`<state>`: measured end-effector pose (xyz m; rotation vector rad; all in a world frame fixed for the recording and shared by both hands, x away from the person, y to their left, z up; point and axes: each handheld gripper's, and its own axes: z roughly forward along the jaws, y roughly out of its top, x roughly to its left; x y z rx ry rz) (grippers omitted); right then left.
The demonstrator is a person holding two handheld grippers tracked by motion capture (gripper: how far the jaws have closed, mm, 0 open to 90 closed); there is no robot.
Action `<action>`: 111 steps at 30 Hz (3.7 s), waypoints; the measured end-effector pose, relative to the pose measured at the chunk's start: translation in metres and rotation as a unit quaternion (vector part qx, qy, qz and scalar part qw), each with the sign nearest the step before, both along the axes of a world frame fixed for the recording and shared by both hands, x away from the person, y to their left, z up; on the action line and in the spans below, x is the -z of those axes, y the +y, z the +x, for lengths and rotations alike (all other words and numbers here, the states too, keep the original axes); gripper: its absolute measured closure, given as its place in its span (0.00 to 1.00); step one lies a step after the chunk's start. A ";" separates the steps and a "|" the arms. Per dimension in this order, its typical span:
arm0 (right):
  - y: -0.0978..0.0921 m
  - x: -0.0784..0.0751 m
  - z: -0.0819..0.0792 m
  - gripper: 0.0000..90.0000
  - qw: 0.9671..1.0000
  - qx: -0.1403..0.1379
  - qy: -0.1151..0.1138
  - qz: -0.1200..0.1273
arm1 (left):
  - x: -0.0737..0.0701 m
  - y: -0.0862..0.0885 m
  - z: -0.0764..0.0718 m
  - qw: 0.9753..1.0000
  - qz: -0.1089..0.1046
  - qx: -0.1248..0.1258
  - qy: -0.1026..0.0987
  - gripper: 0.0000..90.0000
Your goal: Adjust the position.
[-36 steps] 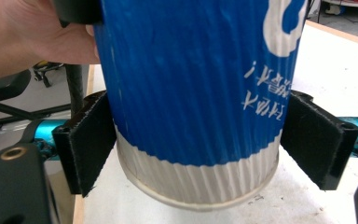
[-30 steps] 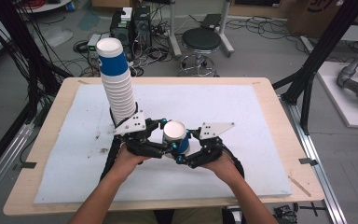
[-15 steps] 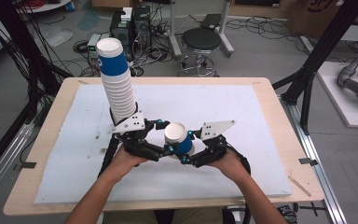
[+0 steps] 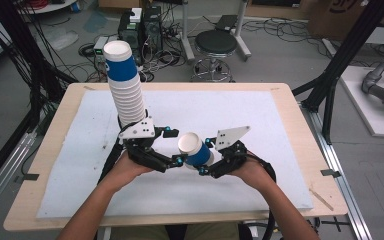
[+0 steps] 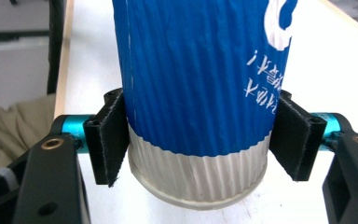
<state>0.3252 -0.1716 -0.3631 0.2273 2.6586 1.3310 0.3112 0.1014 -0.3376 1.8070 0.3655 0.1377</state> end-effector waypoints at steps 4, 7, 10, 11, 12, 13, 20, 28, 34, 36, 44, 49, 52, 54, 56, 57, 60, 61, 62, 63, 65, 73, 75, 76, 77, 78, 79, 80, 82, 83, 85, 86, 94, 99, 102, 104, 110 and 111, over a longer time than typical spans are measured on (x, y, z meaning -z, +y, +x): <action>0.003 -0.004 0.001 0.32 0.999 -0.007 -0.009 -0.030 | -0.003 -0.003 0.002 1.000 0.028 0.008 0.004 0.18; 0.005 -0.008 0.001 0.32 0.999 -0.013 -0.010 -0.047 | -0.005 -0.008 0.004 0.999 0.045 0.015 0.007 0.18; 0.010 -0.012 0.002 0.32 0.997 -0.023 -0.019 -0.075 | -0.008 -0.014 0.005 0.997 0.070 0.026 0.010 0.18; 0.010 -0.012 0.001 0.32 0.996 -0.024 -0.019 -0.079 | -0.008 -0.014 0.005 0.997 0.070 0.026 0.010 0.18; 0.010 -0.012 0.001 0.32 0.996 -0.024 -0.019 -0.079 | -0.009 -0.015 0.006 0.997 0.077 0.029 0.010 0.18; 0.011 -0.012 0.002 0.32 0.996 -0.026 -0.020 -0.083 | -0.009 -0.017 0.007 0.996 0.083 0.032 0.013 0.18; 0.016 -0.015 0.000 0.32 0.991 -0.046 -0.023 -0.120 | -0.008 -0.023 0.012 0.992 0.116 0.049 0.030 0.20; 0.019 -0.017 0.000 0.32 0.987 -0.052 -0.025 -0.151 | -0.004 -0.026 0.015 0.987 0.136 0.071 0.045 0.30; 0.021 -0.018 -0.002 0.32 0.981 -0.062 -0.030 -0.181 | -0.001 -0.029 0.015 0.984 0.147 0.084 0.046 0.32; 0.021 -0.018 -0.002 0.31 0.981 -0.063 -0.031 -0.183 | 0.000 -0.029 0.014 0.984 0.148 0.088 0.040 0.32; 0.006 -0.024 0.000 0.21 0.995 -0.028 -0.005 -0.095 | 0.002 -0.020 0.014 0.991 0.106 0.081 0.027 0.33; -0.009 -0.025 0.000 0.21 1.000 -0.005 0.009 -0.014 | 0.009 -0.011 0.014 0.995 0.062 0.075 0.034 0.33; -0.013 -0.024 0.000 0.21 1.000 0.001 0.009 0.001 | 0.013 -0.007 0.014 0.996 0.042 0.071 0.034 0.33; -0.016 -0.023 0.000 0.21 1.000 0.012 0.008 0.012 | 0.016 -0.005 0.014 0.997 0.033 0.067 0.031 0.33; -0.020 -0.021 -0.001 0.21 0.999 0.019 0.014 0.037 | 0.018 -0.002 0.013 0.997 0.023 0.063 0.023 0.33; -0.020 -0.021 -0.001 0.21 0.999 0.019 0.014 0.037 | 0.019 -0.002 0.012 0.998 0.018 0.061 0.022 0.33; -0.023 -0.018 -0.002 0.21 0.998 0.023 0.017 0.063 | 0.022 0.002 0.011 0.998 0.005 0.057 0.018 0.33; -0.023 -0.018 -0.002 0.21 0.998 0.023 0.017 0.063 | 0.023 0.003 0.012 0.998 0.002 0.057 0.016 0.33; -0.023 -0.017 -0.002 0.21 0.997 0.024 0.017 0.066 | 0.025 0.004 0.012 0.998 -0.003 0.057 0.017 0.33; -0.024 -0.016 -0.002 0.21 0.997 0.025 0.018 0.071 | 0.026 0.006 0.012 0.998 -0.004 0.057 0.016 0.33; -0.025 -0.014 -0.003 0.21 0.996 0.022 0.020 0.083 | 0.028 0.007 0.012 0.998 -0.007 0.057 0.015 0.33; -0.033 -0.007 -0.006 0.21 0.993 0.030 0.021 0.110 | 0.037 0.016 0.009 0.997 -0.041 0.062 -0.004 0.33; -0.035 -0.005 -0.007 0.21 0.992 0.029 0.022 0.118 | 0.038 0.017 0.007 0.997 -0.048 0.064 -0.011 0.33; -0.036 -0.003 -0.007 0.21 0.992 0.027 0.023 0.121 | 0.039 0.018 0.007 0.997 -0.050 0.065 -0.014 0.33; -0.036 -0.002 -0.008 0.21 0.992 0.028 0.022 0.121 | 0.039 0.018 0.006 0.997 -0.051 0.064 -0.014 0.33; -0.037 0.000 -0.008 0.21 0.992 0.030 0.025 0.124 | 0.039 0.018 0.005 0.996 -0.052 0.065 -0.015 0.33; -0.037 0.001 -0.009 0.21 0.991 0.029 0.023 0.126 | 0.039 0.018 0.005 0.996 -0.053 0.065 -0.017 0.33; -0.038 0.004 -0.009 0.21 0.991 0.030 0.029 0.128 | 0.039 0.019 0.004 0.996 -0.054 0.067 -0.019 0.33; -0.039 0.005 -0.009 0.21 0.991 0.031 0.027 0.128 | 0.039 0.019 0.003 0.996 -0.059 0.067 -0.021 0.33; -0.039 0.006 -0.010 0.21 0.991 0.032 0.029 0.130 | 0.040 0.019 0.003 0.996 -0.061 0.068 -0.021 0.33; -0.039 0.009 -0.011 0.21 0.990 0.031 0.033 0.131 | 0.040 0.020 0.002 0.995 -0.062 0.071 -0.022 0.33; -0.039 0.010 -0.011 0.21 0.990 0.031 0.036 0.132 | 0.040 0.020 0.002 0.995 -0.063 0.073 -0.021 0.33; -0.035 0.017 -0.012 0.21 0.988 0.010 0.058 0.140 | 0.039 0.016 -0.001 0.993 -0.079 0.087 -0.022 0.33; -0.031 0.018 -0.013 0.19 0.985 -0.008 0.072 0.157 | 0.039 0.011 -0.003 0.991 -0.083 0.101 -0.024 0.33; -0.028 0.019 -0.013 0.15 0.985 -0.017 0.078 0.155 | 0.039 0.009 -0.003 0.990 -0.086 0.109 -0.025 0.33; -0.027 0.021 -0.012 0.17 0.983 -0.027 0.088 0.158 | 0.039 0.009 -0.003 0.989 -0.089 0.112 -0.024 0.33; -0.030 0.019 -0.013 0.23 0.983 -0.040 0.075 0.162 | 0.040 0.008 -0.003 0.989 -0.087 0.116 -0.019 0.34; -0.030 0.019 -0.013 0.23 0.983 -0.040 0.075 0.162 | 0.040 0.009 -0.003 0.990 -0.083 0.115 -0.018 0.34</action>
